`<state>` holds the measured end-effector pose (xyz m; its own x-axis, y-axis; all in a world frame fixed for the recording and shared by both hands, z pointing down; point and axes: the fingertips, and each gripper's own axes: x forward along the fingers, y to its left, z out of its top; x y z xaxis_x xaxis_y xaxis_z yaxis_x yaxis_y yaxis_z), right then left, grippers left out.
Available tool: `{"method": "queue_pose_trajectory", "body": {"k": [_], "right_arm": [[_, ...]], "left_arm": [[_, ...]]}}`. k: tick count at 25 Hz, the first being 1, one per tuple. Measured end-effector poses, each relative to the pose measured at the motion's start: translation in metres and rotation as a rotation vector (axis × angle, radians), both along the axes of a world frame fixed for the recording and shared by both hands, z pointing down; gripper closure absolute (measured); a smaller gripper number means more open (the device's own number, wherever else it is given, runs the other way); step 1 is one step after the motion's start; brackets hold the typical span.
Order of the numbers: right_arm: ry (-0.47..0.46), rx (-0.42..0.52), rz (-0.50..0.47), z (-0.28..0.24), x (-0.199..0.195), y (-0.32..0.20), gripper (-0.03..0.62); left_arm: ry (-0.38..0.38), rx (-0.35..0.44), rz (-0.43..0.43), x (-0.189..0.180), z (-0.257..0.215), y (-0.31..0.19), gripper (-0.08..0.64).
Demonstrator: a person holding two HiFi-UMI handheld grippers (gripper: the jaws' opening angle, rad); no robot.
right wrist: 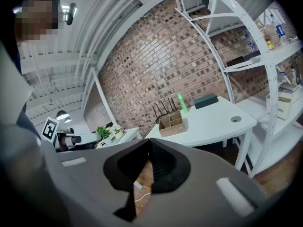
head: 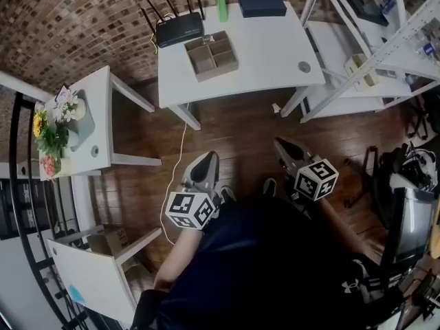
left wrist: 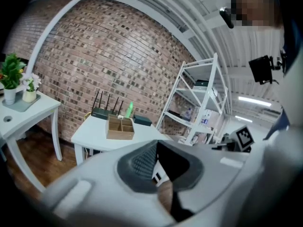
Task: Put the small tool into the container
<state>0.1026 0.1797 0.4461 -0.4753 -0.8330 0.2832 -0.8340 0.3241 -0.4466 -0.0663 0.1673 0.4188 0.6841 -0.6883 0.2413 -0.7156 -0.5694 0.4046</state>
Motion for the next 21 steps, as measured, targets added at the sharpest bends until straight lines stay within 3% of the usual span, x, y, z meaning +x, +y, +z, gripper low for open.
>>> {"method": "queue_pose_trajectory", "body": {"k": [11,21], "right_arm": [[-0.012,-0.016,0.023,0.018,0.039,0.013,0.583],[0.004,-0.027,0.01,0.028,0.041,0.015,0.582]], "left_arm": [[-0.05,0.0,0.005,0.033,0.006,0.012,0.555],[-0.051,-0.01,-0.02,0.033,0.012,0.015,0.555]]}}
